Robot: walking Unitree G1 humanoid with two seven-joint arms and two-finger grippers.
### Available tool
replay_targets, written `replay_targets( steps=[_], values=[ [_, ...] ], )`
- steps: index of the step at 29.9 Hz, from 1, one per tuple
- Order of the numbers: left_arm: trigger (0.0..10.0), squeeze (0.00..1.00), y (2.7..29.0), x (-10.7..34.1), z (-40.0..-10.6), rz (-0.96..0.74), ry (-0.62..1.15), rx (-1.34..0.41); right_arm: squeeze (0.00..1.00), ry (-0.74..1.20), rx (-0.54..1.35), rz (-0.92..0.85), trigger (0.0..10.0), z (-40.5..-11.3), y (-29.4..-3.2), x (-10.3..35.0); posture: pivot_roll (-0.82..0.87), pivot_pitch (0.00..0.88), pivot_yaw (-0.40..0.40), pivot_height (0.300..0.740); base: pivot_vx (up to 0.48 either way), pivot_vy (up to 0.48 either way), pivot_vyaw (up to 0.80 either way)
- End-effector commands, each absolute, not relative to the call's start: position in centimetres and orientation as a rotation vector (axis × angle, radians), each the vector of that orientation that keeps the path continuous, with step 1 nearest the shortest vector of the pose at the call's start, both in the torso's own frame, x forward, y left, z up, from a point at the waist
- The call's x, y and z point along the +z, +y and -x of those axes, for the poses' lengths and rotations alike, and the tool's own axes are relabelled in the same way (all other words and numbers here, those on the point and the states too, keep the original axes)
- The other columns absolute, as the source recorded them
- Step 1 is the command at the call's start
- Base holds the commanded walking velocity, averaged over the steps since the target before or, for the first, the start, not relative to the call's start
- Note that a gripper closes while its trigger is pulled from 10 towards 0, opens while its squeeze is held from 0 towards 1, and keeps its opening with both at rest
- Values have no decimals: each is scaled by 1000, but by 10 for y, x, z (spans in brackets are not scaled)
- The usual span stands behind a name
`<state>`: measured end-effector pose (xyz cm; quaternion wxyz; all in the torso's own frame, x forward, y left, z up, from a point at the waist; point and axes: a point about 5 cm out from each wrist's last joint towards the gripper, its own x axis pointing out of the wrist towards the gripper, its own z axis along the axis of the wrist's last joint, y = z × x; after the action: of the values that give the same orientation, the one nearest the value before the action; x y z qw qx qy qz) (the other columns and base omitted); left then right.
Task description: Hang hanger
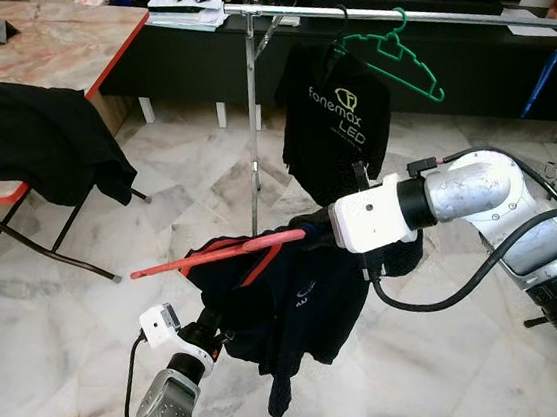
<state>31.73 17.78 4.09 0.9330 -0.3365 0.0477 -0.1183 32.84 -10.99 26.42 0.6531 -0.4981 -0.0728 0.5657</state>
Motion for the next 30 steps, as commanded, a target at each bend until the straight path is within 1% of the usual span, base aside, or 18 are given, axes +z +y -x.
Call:
replay_targets(
  steps=[1, 6, 15, 21, 23, 24, 29, 30],
  values=[
    [0, 0, 178, 37, -315, 692, 103, -224, 0, -177, 1252, 1149, 0, -329, -115, 268, -104, 177, -100, 740, 0, 0, 0],
    [0, 0, 181, 33, -312, 663, 129, -199, 0, -115, 1209, 1197, 0, -334, -124, 259, -102, 175, -99, 740, 0, 0, 0],
    [0, 0, 191, 23, -304, 593, 183, -107, 0, 52, 1128, 1227, 0, -341, -153, 231, -100, 171, -94, 740, 0, 0, 0],
    [0, 0, 196, 21, -302, 556, 199, -65, 0, 94, 1148, 1199, 0, -340, -160, 223, -101, 175, -94, 740, 0, 0, 0],
    [0, 0, 200, 21, -301, 538, 198, -28, 0, 157, 1184, 1183, 0, -337, -166, 211, -101, 175, -94, 740, 0, 0, 0],
    [0, 0, 200, 21, -301, 538, 198, -28, 0, 157, 1184, 1183, 0, -337, -166, 211, -101, 175, -94, 740, 0, 0, 0],
    [0, 0, 204, 23, -303, 515, 187, 6, 0, 293, 1225, 1168, 0, -333, -179, 189, -97, 182, -94, 740, 0, 0, 0],
    [0, 0, 204, 23, -303, 515, 187, 6, 0, 293, 1225, 1168, 0, -333, -179, 189, -97, 182, -94, 740, 0, 0, 0]
  ],
)
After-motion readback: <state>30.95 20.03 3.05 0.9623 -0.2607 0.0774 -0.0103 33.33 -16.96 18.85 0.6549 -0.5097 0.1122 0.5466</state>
